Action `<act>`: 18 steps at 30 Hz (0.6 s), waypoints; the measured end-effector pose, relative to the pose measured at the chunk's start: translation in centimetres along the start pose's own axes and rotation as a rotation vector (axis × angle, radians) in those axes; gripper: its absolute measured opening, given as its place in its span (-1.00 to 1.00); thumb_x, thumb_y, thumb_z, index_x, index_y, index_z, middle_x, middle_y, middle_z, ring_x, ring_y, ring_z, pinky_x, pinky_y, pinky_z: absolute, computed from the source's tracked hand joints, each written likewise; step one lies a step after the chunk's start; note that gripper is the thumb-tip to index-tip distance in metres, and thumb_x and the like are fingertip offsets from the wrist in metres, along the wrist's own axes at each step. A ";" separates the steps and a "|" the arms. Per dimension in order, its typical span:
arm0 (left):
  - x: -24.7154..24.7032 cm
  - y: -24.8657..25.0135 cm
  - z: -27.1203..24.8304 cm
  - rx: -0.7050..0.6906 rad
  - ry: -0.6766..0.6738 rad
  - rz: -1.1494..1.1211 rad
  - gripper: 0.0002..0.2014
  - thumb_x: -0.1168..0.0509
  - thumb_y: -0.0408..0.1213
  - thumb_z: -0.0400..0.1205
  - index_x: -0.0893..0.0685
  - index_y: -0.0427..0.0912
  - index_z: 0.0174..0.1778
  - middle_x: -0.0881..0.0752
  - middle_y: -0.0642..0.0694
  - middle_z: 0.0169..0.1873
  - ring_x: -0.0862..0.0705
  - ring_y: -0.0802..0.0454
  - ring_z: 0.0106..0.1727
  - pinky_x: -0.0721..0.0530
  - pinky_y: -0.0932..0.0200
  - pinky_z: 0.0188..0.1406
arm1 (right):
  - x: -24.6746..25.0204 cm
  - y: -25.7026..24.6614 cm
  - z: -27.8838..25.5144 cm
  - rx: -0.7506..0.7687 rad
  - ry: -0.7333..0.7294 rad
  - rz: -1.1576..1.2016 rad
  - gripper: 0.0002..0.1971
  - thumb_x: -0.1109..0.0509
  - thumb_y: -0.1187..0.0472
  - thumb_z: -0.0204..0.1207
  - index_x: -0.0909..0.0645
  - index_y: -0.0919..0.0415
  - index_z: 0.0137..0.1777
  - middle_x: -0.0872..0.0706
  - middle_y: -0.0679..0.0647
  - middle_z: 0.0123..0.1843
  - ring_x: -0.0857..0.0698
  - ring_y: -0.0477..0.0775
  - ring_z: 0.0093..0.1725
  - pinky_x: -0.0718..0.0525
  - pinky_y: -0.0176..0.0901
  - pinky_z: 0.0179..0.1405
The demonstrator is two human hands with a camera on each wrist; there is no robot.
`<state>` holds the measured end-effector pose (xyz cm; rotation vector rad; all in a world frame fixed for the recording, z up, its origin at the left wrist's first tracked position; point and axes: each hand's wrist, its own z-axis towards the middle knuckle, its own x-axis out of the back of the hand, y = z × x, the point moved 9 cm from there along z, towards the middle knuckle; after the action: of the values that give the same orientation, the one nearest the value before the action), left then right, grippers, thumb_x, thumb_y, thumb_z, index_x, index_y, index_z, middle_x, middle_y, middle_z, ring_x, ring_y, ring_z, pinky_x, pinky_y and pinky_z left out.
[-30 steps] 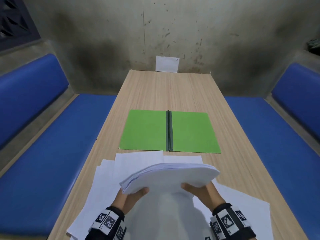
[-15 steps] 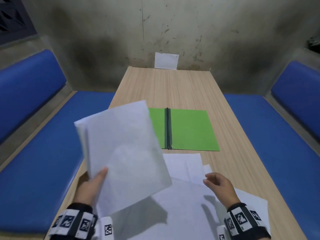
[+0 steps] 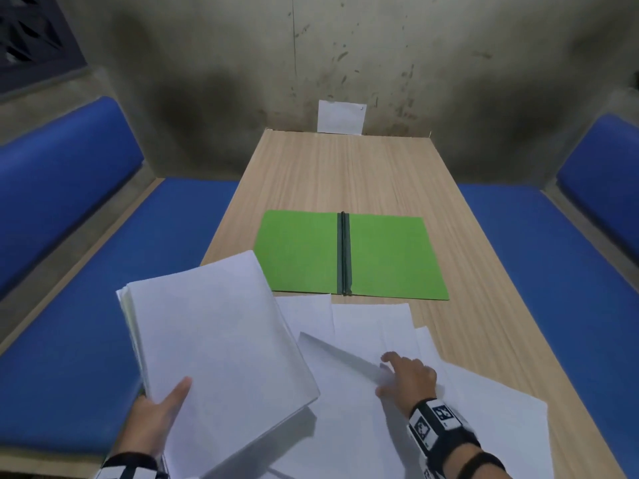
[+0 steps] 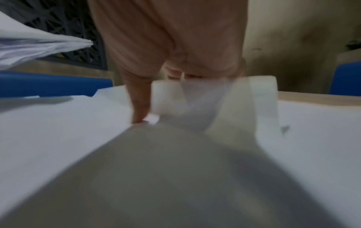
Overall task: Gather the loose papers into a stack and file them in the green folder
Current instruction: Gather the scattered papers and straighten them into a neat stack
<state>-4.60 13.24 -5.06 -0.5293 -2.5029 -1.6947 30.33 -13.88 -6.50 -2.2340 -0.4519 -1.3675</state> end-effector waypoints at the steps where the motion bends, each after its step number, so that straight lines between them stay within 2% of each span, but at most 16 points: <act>1: -0.3 0.1 -0.3 0.000 -0.016 0.045 -0.36 -0.54 0.13 0.18 -0.68 -0.19 0.09 -0.79 -0.15 0.00 -0.75 -0.16 0.04 -0.64 -0.23 0.21 | 0.5 0.0 0.0 0.017 0.039 0.031 -0.78 -0.30 0.03 0.44 -0.54 -0.08 0.09 -0.63 -0.12 -0.15 -0.58 0.07 0.13 -0.33 -0.06 0.14; 2: -0.8 0.5 -0.7 -0.009 -0.035 0.053 -0.36 -0.53 0.15 0.18 -0.68 -0.18 0.06 -0.79 -0.11 -0.03 -0.74 -0.13 0.01 -0.64 -0.18 0.20 | 1.0 0.2 -0.2 0.018 0.038 0.103 -0.96 -0.26 0.08 0.49 -0.54 -0.07 -0.12 -0.55 -0.15 -0.32 -0.59 0.07 -0.02 -0.35 -0.11 -0.01; 3: -1.2 0.8 -1.2 -0.003 -0.050 0.039 -0.47 -0.53 0.06 0.28 -0.67 -0.19 0.05 -0.76 -0.11 -0.03 -0.71 -0.11 0.00 -0.62 -0.11 0.20 | 1.1 0.7 -0.2 0.009 0.032 0.176 -0.86 -0.23 0.12 0.52 -0.49 -0.04 -0.27 -0.48 -0.14 -0.41 -0.57 0.07 -0.15 -0.37 -0.17 -0.17; 5: -2.1 1.0 -1.8 0.015 -0.079 -0.009 -0.73 -0.44 -0.26 0.49 -0.60 -0.22 0.05 -0.68 -0.19 -0.01 -0.63 -0.13 0.02 -0.54 -0.04 0.18 | 1.8 2.8 0.0 -0.062 0.044 0.351 -0.79 -0.24 0.21 0.52 -0.46 0.07 -0.36 -0.52 -0.02 -0.42 -0.53 0.09 -0.30 -0.36 -0.29 -0.44; 6: -2.7 0.6 -1.8 0.042 -0.112 -0.033 -0.77 -0.40 -0.34 0.52 -0.59 -0.25 0.07 -0.68 -0.24 0.02 -0.62 -0.16 0.04 -0.53 -0.06 0.20 | 2.4 4.1 0.0 -0.110 0.060 0.391 -0.83 -0.25 0.25 0.49 -0.49 0.16 -0.33 -0.56 0.07 -0.37 -0.53 0.11 -0.32 -0.35 -0.30 -0.51; 9: -4.1 -0.6 -1.9 0.139 -0.174 -0.052 -0.70 -0.35 -0.36 0.56 -0.58 -0.38 0.18 -0.69 -0.32 0.07 -0.65 -0.25 0.07 -0.55 -0.14 0.23 | 2.8 8.3 -0.3 -0.288 0.041 0.417 -0.89 -0.29 0.26 0.42 -0.57 0.29 -0.27 -0.63 0.21 -0.24 -0.56 0.13 -0.33 -0.38 -0.24 -0.52; 10: -4.4 -1.0 -1.8 0.149 -0.182 -0.025 -0.72 -0.34 -0.38 0.56 -0.57 -0.37 0.17 -0.68 -0.31 0.05 -0.65 -0.25 0.05 -0.55 -0.10 0.18 | 2.7 9.2 -0.6 -0.334 0.027 0.429 -0.88 -0.30 0.28 0.40 -0.54 0.29 -0.33 -0.60 0.18 -0.30 -0.53 0.11 -0.39 -0.35 -0.24 -0.53; 12: -4.7 -1.7 -1.3 0.149 -0.170 0.074 -0.79 -0.34 -0.38 0.56 -0.57 -0.36 0.09 -0.68 -0.31 -0.01 -0.65 -0.24 -0.02 -0.55 -0.04 0.08 | 2.1 10.3 -0.9 -0.390 0.006 0.452 -0.74 -0.33 0.31 0.37 -0.35 0.23 -0.47 -0.43 0.07 -0.45 -0.39 0.02 -0.49 -0.23 -0.22 -0.54; 13: -4.9 -1.7 -1.3 0.133 -0.161 0.135 -0.78 -0.36 -0.36 0.56 -0.59 -0.38 0.06 -0.70 -0.31 -0.04 -0.66 -0.25 -0.04 -0.57 -0.03 0.06 | 1.7 10.4 -0.9 -0.403 -0.005 0.480 -0.70 -0.36 0.31 0.36 -0.29 0.22 -0.47 -0.38 0.05 -0.45 -0.35 0.01 -0.48 -0.21 -0.21 -0.51; 15: -4.9 -1.8 -1.2 0.111 -0.130 0.256 -0.74 -0.38 -0.28 0.53 -0.63 -0.40 0.01 -0.73 -0.31 -0.09 -0.68 -0.26 -0.10 -0.62 -0.01 -0.01 | 0.9 10.1 -1.1 -0.403 -0.006 0.577 -0.77 -0.42 0.29 0.35 -0.37 0.24 -0.31 -0.52 0.12 -0.30 -0.46 0.06 -0.36 -0.32 -0.16 -0.37; 16: -4.8 -1.9 -0.9 0.101 -0.109 0.313 -0.73 -0.41 -0.23 0.50 -0.66 -0.37 -0.03 -0.74 -0.31 -0.10 -0.69 -0.26 -0.12 -0.65 -0.02 -0.03 | 0.7 9.8 -1.3 -0.401 0.014 0.642 -0.77 -0.46 0.27 0.35 -0.43 0.26 -0.15 -0.62 0.20 -0.12 -0.56 0.12 -0.21 -0.40 -0.13 -0.26; 17: -4.7 -2.2 -0.5 0.090 -0.097 0.374 -0.72 -0.43 -0.18 0.46 -0.68 -0.33 -0.06 -0.74 -0.31 -0.08 -0.70 -0.27 -0.13 -0.68 -0.05 -0.02 | 0.6 9.6 -1.5 -0.410 0.043 0.705 -0.64 -0.50 0.26 0.35 -0.44 0.27 0.06 -0.63 0.28 0.12 -0.61 0.19 0.00 -0.45 -0.10 -0.10; 18: -4.7 -2.4 -0.1 0.076 -0.086 0.426 -0.71 -0.44 -0.14 0.43 -0.70 -0.29 -0.08 -0.73 -0.31 -0.02 -0.70 -0.29 -0.11 -0.69 -0.07 0.01 | 0.6 9.4 -1.6 -0.417 0.070 0.766 -0.46 -0.52 0.25 0.35 -0.38 0.27 0.28 -0.56 0.33 0.34 -0.59 0.25 0.22 -0.47 -0.06 0.08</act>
<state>-1.01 11.22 -8.27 -1.0565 -2.2782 -1.4365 34.21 -22.60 -7.51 -2.2728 0.7158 -1.1604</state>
